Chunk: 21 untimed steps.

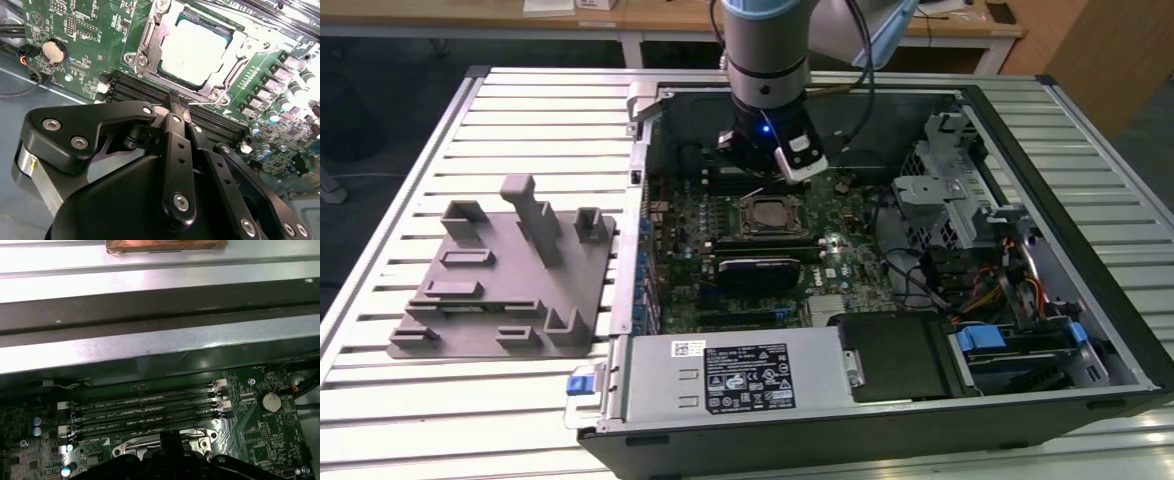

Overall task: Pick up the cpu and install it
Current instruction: 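Install the first cpu locking lever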

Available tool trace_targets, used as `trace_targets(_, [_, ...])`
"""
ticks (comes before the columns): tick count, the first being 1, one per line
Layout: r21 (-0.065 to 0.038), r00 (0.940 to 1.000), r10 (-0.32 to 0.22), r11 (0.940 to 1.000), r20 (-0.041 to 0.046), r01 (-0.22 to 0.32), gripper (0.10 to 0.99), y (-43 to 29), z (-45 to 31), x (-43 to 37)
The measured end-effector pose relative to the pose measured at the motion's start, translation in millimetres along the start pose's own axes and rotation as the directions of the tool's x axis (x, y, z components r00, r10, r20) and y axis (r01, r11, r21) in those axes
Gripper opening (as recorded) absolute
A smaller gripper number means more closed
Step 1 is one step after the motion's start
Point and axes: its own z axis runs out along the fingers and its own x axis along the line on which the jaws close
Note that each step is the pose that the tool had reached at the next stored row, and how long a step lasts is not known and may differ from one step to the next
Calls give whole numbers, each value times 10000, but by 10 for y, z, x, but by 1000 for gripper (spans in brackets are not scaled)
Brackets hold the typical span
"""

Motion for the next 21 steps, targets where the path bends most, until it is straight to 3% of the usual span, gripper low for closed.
trace_targets(5, [61, 9997, 233, 9997, 57, -234, 106, 7, 42, -30])
trace_targets(14, [164, 9990, 436, 9989, 123, -438, 106, 88, 126, -12])
trace_targets(21, [262, 9975, 655, 9975, 274, -662, 106, 85, 171, -7])
